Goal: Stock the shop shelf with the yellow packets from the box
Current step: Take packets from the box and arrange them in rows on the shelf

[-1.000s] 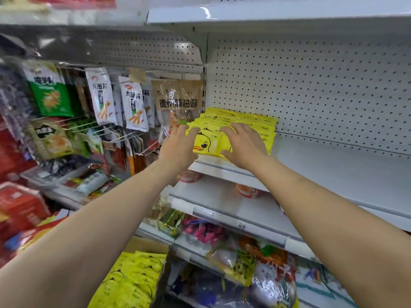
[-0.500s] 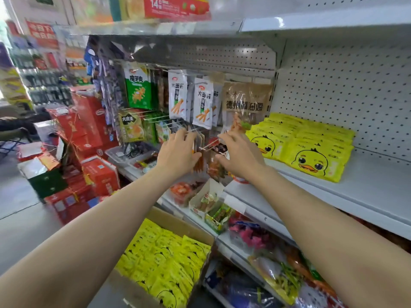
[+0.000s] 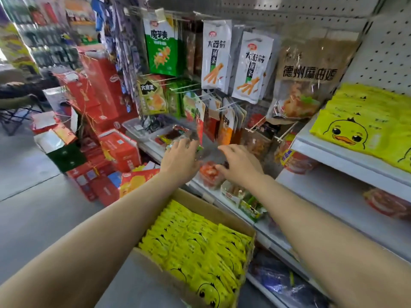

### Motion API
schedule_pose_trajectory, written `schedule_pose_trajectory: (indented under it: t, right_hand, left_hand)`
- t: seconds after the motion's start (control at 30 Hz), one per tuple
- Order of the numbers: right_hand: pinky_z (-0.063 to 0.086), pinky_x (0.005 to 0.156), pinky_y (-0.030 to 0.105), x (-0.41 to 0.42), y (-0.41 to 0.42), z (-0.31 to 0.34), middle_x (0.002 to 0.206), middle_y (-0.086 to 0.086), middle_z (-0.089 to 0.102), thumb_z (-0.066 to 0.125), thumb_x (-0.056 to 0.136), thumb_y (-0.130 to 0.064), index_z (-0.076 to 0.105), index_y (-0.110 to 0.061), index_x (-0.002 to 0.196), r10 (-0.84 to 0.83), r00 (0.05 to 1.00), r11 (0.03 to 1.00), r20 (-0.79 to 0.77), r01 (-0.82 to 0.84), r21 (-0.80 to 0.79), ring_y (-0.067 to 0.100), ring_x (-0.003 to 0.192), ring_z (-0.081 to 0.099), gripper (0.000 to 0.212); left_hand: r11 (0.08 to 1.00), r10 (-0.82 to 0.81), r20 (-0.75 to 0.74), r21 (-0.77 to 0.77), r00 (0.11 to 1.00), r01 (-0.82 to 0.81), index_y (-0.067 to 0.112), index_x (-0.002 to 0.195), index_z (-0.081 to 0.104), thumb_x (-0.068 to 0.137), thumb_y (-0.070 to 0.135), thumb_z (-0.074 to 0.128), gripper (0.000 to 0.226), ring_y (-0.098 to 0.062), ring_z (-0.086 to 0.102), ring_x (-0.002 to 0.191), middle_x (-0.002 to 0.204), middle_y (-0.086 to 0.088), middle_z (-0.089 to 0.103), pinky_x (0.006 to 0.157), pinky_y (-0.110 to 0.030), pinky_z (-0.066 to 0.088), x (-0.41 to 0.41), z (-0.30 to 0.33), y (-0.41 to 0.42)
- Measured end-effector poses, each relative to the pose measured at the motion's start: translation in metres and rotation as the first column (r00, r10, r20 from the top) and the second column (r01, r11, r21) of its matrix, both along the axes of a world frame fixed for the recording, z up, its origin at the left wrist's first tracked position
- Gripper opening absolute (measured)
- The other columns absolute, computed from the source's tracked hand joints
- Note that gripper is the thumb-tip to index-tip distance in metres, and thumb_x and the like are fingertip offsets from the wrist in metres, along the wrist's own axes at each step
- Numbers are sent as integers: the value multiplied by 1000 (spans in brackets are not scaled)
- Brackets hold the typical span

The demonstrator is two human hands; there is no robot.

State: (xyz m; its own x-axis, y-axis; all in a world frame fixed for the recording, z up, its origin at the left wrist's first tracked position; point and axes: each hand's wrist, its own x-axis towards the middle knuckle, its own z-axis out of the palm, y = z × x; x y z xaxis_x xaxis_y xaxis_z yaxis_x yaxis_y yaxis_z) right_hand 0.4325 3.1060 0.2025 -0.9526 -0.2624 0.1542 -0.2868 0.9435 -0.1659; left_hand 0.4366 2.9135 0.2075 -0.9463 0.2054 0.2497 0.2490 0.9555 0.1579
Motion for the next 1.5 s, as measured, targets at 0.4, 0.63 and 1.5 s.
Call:
schedule_pose_trajectory:
  t: [0.4, 0.63, 1.5]
  right_hand:
    - [39, 98, 34, -4, -24, -198, 142, 12, 49, 63, 94, -40, 46, -13, 142, -171, 759, 978, 628, 210, 13, 31, 131, 45, 58]
    - [49, 84, 32, 50, -14, -310, 115, 5, 68, 69, 85, -52, 69, -22, 105, -176, 358, 951, 917, 304, 64, 25, 110, 61, 36]
    - [47, 98, 34, 96, 5, -393, 124, 6, 66, 67, 92, -36, 67, -15, 122, -39, 190, 793, 981, 604, -86, 23, 116, 59, 36]
  left_hand:
    - [985, -162, 596, 57, 786, 160, 13, 141, 41, 90, 44, 62, 63, -40, 45, 123, 133, -18, 48, 99, -45, 40, -47, -208, -36]
    - [982, -187, 892, 162, 412, 96, 24, 145, 41, 87, 46, 67, 67, -34, 50, 124, 136, -16, 50, 96, -35, 41, 16, -323, -33]
    - [996, 77, 983, -84, 166, 30, 12, 145, 44, 88, 42, 67, 69, -32, 39, 137, 149, -15, 43, 110, -38, 34, 3, -391, -71]
